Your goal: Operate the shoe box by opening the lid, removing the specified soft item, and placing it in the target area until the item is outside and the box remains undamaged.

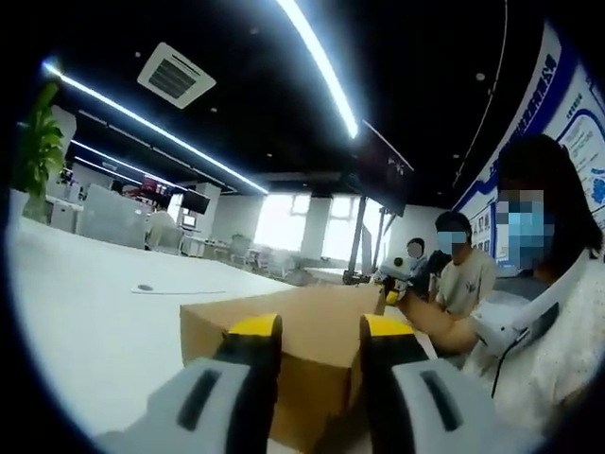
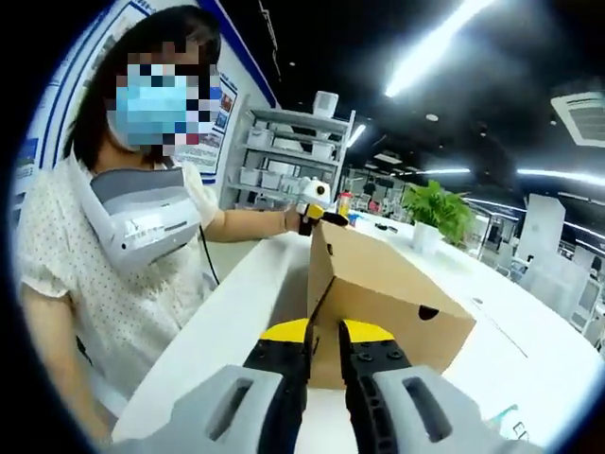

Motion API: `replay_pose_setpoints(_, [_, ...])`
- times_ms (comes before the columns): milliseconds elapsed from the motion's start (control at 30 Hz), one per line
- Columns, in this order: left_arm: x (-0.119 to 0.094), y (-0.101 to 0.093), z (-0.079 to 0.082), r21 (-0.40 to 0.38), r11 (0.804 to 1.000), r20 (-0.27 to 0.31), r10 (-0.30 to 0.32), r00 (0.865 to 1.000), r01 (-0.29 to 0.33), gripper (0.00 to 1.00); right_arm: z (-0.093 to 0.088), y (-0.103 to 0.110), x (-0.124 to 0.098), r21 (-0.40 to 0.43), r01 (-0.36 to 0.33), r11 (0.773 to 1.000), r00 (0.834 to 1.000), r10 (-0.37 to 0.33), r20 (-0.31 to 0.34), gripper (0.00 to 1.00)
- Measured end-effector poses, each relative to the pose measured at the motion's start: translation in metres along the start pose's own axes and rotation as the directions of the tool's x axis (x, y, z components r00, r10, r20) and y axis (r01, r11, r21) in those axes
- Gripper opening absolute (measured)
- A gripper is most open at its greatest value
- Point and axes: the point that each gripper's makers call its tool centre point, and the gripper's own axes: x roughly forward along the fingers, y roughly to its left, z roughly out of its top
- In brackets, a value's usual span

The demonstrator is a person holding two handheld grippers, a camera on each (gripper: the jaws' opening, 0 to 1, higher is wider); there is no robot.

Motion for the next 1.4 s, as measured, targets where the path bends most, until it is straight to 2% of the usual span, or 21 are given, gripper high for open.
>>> replay_pose_setpoints(100, [0.0, 0.0, -0.003, -0.007, 1.0, -0.011, -0.008, 1.0, 0.008, 0.33, -0.004, -0.001, 0.0, -0.004, 0.005, 1.0, 1.0, -0.005, -0.015, 0.11])
replay_pose_setpoints(167, [0.0, -0.001, -0.004, -0.006, 1.0, -0.009, -0.009, 1.0, 0.009, 0.33, 0.0, 0.0, -0.005, -0.003, 0.002, 1.0, 1.0, -0.002, -0.005, 0.11])
replay_pose_setpoints(300, [-0.002, -0.001, -0.003, -0.014, 1.0, 0.003, -0.016, 1.0, 0.016, 0.33, 0.023, -0.008, -0.011, -0.042, 0.053, 0.998, 0.994, -0.049, 0.094, 0.12])
replay_pose_setpoints(433, [-0.002, -0.002, -0.004, -0.009, 1.0, 0.008, -0.016, 1.0, 0.016, 0.33, 0.031, -0.011, -0.003, -0.056, 0.074, 0.996, 0.99, -0.067, 0.127, 0.15])
replay_pose_setpoints(600, [-0.002, -0.003, -0.005, 0.012, 1.0, 0.011, -0.009, 1.0, 0.009, 0.33, 0.025, -0.009, 0.016, -0.102, 0.075, 0.992, 0.995, -0.067, 0.077, 0.17])
replay_pose_setpoints(867, [-0.005, 0.003, -0.013, 0.091, 0.995, -0.026, 0.038, 0.999, -0.036, 0.27, 0.018, -0.004, 0.02, -0.098, 0.065, 0.993, 0.997, -0.061, 0.041, 0.16])
replay_pose_setpoints(933, [-0.006, 0.004, -0.012, 0.083, 0.996, -0.022, 0.034, 0.999, -0.032, 0.27, 0.017, -0.003, 0.021, -0.107, 0.066, 0.992, 0.997, -0.063, 0.033, 0.16])
replay_pose_setpoints(1267, [-0.01, 0.006, -0.01, 0.097, 0.994, -0.013, 0.045, 0.999, -0.043, 0.27, 0.017, -0.005, 0.019, -0.06, 0.066, 0.996, 0.997, -0.063, 0.048, 0.16])
replay_pose_setpoints(1333, [-0.01, 0.006, -0.01, 0.104, 0.994, -0.014, 0.043, 0.999, -0.041, 0.29, 0.017, -0.004, 0.019, -0.055, 0.061, 0.997, 0.997, -0.058, 0.055, 0.16])
replay_pose_setpoints(1367, [-0.013, 0.007, -0.012, 0.146, 0.988, -0.03, 0.053, 0.998, -0.048, 0.31, 0.017, -0.004, 0.019, -0.052, 0.056, 0.997, 0.997, -0.053, 0.062, 0.16])
replay_pose_setpoints(1400, [-0.014, 0.007, -0.013, 0.157, 0.986, -0.035, 0.067, 0.997, -0.06, 0.32, 0.017, -0.003, 0.018, -0.048, 0.052, 0.997, 0.997, -0.049, 0.067, 0.17])
